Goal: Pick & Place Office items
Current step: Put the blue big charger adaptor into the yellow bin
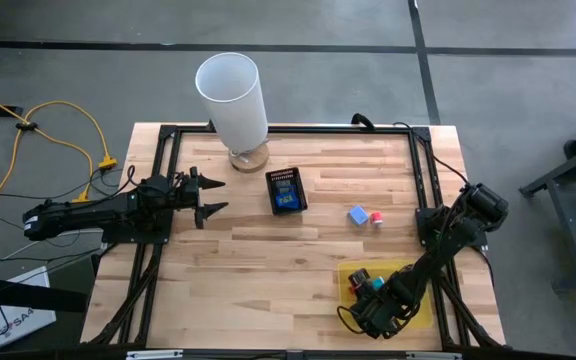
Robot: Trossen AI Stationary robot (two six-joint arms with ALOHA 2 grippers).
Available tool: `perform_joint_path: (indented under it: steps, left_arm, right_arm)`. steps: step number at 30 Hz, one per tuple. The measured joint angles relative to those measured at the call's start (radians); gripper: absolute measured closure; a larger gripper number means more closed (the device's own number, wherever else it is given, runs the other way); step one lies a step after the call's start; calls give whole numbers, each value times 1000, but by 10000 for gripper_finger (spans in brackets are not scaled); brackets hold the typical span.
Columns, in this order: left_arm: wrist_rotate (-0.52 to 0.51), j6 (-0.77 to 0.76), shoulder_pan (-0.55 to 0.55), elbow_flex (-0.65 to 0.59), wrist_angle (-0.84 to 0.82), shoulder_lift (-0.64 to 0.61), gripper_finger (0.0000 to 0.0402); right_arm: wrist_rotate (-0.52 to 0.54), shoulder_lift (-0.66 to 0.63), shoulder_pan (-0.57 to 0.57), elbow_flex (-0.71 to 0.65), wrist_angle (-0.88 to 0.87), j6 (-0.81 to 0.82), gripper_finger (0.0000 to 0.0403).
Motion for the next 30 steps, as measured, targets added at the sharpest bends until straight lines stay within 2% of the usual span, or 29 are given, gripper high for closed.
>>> perform_joint_path:
  steps: [10, 16, 23, 30]
  left_arm:
    - [0, 0, 0, 0, 0, 0, 94]
    - [0, 0, 0, 0, 0, 0, 94]
    - [0, 0, 0, 0, 0, 0, 94]
    - [0, 0, 0, 0, 0, 0, 94]
  right_arm:
    - [1, -2, 0, 0, -1, 0, 227]
    - [9, -57, -10, 0, -5, -1, 227]
    - [61, -170, -41, 0, -65, -13, 227]
    - [157, -255, -63, 0, -127, -16, 227]
